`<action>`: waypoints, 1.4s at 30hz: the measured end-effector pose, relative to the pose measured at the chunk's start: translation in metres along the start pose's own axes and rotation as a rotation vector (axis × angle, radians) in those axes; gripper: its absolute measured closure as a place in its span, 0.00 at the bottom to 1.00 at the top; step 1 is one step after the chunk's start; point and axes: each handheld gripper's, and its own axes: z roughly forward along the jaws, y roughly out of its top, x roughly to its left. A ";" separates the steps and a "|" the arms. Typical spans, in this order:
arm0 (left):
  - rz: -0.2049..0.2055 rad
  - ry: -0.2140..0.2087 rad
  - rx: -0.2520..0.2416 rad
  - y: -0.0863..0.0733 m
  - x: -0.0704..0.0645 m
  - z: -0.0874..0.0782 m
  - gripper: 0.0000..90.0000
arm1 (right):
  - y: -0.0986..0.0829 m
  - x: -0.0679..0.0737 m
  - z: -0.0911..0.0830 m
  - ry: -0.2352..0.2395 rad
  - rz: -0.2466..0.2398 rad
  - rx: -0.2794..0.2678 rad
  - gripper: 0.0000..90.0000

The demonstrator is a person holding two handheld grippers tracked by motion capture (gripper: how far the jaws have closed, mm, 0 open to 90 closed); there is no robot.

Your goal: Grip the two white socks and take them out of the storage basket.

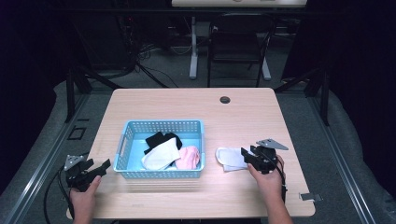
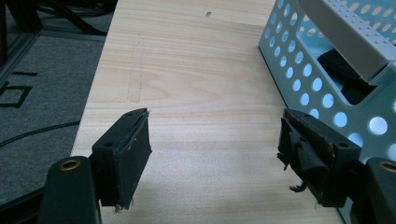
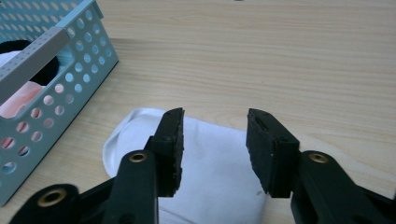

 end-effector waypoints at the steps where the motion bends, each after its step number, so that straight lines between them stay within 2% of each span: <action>1: 0.000 0.000 0.000 0.000 0.000 0.000 0.28 | 0.000 0.001 0.000 -0.001 -0.003 0.000 0.60; 8: -0.002 0.000 -0.006 0.000 0.000 0.000 0.28 | 0.000 0.007 0.001 0.009 -0.014 -0.008 0.54; 16: -0.001 0.001 -0.007 0.000 0.000 0.000 0.28 | 0.002 0.020 0.000 0.010 -0.082 -0.003 0.51; 22: -0.003 0.001 -0.007 0.000 0.000 0.000 0.28 | 0.005 0.031 -0.001 0.042 -0.094 -0.015 0.51; 32: -0.005 0.001 -0.009 0.000 0.001 -0.001 0.28 | 0.025 0.053 -0.009 0.108 -0.137 -0.045 0.51; 42: -0.006 0.001 -0.009 0.000 0.001 0.000 0.28 | 0.046 0.073 -0.001 0.151 -0.178 -0.007 0.51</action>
